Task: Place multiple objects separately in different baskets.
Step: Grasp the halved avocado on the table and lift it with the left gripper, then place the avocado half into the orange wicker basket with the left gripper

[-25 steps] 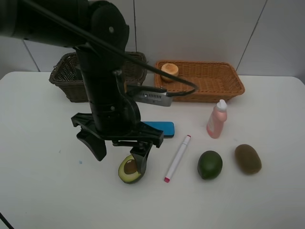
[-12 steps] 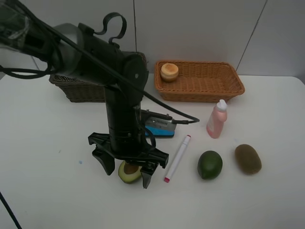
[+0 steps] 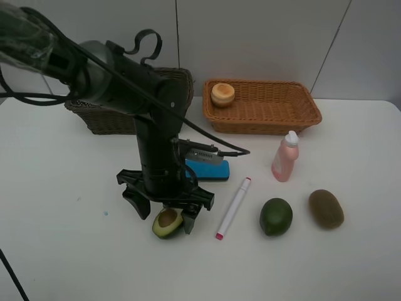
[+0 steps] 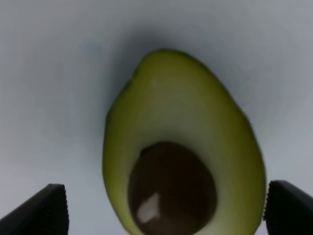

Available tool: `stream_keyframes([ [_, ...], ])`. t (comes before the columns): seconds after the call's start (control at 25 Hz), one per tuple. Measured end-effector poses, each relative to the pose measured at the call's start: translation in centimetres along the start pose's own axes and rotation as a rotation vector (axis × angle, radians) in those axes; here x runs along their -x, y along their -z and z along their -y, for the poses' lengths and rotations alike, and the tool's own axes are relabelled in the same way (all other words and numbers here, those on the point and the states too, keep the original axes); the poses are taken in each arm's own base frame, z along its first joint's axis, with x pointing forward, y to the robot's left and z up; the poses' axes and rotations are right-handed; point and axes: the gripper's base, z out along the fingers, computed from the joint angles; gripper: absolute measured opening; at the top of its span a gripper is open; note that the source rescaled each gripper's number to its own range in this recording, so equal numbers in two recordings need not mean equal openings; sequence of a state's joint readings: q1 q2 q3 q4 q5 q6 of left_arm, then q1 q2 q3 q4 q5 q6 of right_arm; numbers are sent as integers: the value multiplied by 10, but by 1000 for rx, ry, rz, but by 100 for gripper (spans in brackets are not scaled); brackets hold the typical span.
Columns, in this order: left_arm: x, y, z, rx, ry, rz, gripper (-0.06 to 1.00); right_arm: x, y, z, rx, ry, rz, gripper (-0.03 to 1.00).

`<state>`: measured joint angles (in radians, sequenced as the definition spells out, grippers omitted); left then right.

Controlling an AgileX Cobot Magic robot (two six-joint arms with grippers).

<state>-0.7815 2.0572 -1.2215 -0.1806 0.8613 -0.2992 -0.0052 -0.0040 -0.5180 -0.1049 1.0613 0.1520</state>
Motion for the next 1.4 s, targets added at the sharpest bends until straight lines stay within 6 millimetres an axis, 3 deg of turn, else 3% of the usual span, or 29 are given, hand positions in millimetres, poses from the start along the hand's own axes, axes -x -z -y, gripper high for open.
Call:
stream_keyframes([
  [0.24, 3, -21, 0, -14, 7, -30, 97, 0, 0, 0, 0, 0, 0, 96],
  [0.52, 3, -22, 0, -14, 1, -32, 96, 0, 0, 0, 0, 0, 0, 96],
  [0.6, 2, -22, 0, -13, 2, -37, 87, 0, 0, 0, 0, 0, 0, 96],
  [0.72, 1, -23, 0, -14, 6, -51, 46, 0, 0, 0, 0, 0, 0, 96],
  [0.96, 5, -19, 3, -26, -13, -53, 45, 0, 0, 0, 0, 0, 0, 96],
  [1.12, 29, 9, 20, -70, -71, 18, 45, 0, 0, 0, 0, 0, 0, 96],
  [1.28, 66, 61, 39, -123, -129, 225, 45, 0, 0, 0, 0, 0, 0, 96],
  [1.4, 95, 100, 43, -160, -129, 399, 45, 0, 0, 0, 0, 0, 0, 96],
])
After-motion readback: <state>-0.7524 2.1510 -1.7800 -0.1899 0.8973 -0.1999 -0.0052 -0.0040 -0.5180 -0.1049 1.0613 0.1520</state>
